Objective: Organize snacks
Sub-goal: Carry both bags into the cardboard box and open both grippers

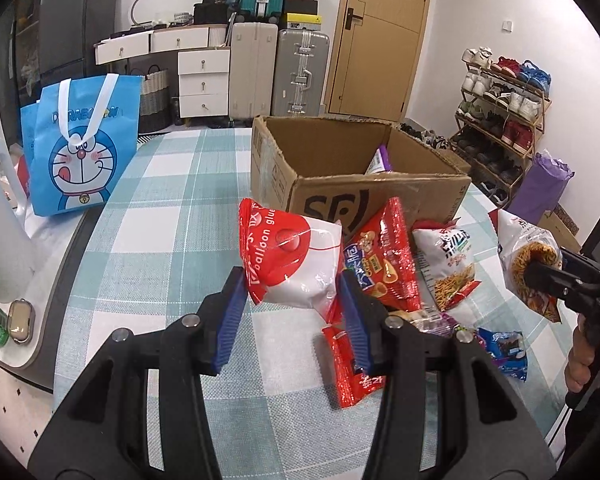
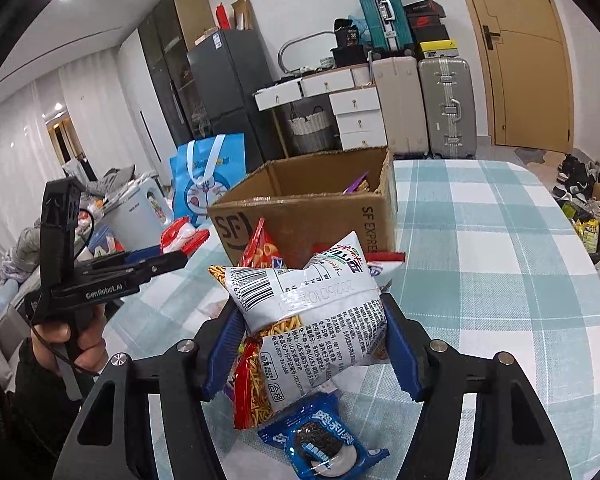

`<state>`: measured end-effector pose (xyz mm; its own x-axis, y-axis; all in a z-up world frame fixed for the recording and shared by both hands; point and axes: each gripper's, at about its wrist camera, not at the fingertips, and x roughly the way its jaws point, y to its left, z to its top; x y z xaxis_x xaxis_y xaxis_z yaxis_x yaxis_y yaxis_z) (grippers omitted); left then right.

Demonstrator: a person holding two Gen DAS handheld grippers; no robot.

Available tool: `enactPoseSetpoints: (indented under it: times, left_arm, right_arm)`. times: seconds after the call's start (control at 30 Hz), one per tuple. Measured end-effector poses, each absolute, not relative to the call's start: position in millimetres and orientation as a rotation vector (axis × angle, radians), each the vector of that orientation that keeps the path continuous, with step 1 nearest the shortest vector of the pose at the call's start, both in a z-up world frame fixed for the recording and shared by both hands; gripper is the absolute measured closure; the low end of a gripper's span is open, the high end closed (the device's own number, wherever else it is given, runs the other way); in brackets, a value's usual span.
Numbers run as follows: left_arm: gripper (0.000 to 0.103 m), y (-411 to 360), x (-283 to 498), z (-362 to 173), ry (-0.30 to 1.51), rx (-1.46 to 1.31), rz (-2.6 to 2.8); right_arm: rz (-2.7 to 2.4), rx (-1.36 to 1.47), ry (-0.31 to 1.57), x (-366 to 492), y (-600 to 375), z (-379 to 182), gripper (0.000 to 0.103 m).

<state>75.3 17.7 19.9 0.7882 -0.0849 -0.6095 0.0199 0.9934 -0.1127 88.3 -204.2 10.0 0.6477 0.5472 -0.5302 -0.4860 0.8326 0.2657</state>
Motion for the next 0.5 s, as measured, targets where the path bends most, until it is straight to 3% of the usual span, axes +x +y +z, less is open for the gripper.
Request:
enactPoseSetpoints:
  times: [0.5]
  left_arm:
    - [0.059,1.5,84.2,47.6,0.618,-0.109,-0.086]
  right_arm:
    - [0.592,0.155,0.595,108.7,-199.0,36.5,0.036]
